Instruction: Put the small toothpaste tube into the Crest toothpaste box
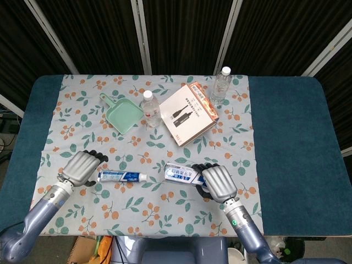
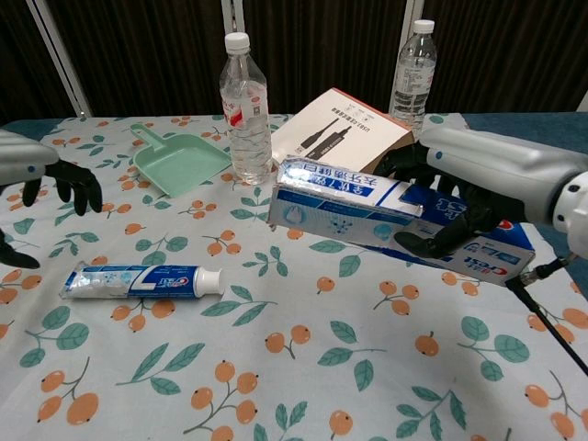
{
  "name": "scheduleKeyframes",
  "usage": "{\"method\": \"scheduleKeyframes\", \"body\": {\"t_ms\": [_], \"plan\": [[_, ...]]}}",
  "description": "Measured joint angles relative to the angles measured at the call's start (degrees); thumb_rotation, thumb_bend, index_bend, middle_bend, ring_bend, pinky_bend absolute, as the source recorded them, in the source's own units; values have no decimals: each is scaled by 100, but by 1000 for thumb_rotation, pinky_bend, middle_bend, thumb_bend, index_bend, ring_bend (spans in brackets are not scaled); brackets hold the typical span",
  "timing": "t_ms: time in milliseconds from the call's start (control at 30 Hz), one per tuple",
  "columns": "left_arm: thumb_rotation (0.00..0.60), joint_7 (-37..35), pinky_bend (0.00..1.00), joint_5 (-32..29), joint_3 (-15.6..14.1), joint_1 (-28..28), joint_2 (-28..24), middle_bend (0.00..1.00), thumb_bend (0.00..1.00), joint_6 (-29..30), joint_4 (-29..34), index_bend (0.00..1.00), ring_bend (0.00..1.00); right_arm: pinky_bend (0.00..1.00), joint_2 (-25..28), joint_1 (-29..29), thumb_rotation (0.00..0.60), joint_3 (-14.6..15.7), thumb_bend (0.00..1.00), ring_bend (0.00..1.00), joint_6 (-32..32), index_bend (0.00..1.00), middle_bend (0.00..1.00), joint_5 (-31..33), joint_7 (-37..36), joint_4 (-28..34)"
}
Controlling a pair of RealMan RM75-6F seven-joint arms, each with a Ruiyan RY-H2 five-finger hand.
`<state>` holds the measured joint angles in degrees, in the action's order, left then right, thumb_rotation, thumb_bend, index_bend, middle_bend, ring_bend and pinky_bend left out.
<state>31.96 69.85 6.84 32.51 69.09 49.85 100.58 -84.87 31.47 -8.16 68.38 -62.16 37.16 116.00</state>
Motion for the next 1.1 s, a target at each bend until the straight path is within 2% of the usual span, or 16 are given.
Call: {"method": "scheduleKeyframes", "body": {"t_ms": [267,833,933,1100], "plan": [[600,670,461,-809,24,494,514,397,147,-277,-272,337,358,444,257,-18,600,-13,408,409,-10,338,448,-29,-248,-14],[600,1449,479,-1843,-294,951,1200,436,163,-34,-549,369,388,443,590,-98,600,67,408,409,2,339,448,-212,-652,-40],[600,1499,499,-1957,-357,1017,1314,467,210,-1,-624,398,414,443,640,-105,600,78,408,409,-5,339,448,-227,-694,-56],[600,1552,648,-2017,-478,1073,1449,674,437,55,-723,591,597,443,704,-106,600,72,408,409,-7,338,448,-247,-756,-61]]}}
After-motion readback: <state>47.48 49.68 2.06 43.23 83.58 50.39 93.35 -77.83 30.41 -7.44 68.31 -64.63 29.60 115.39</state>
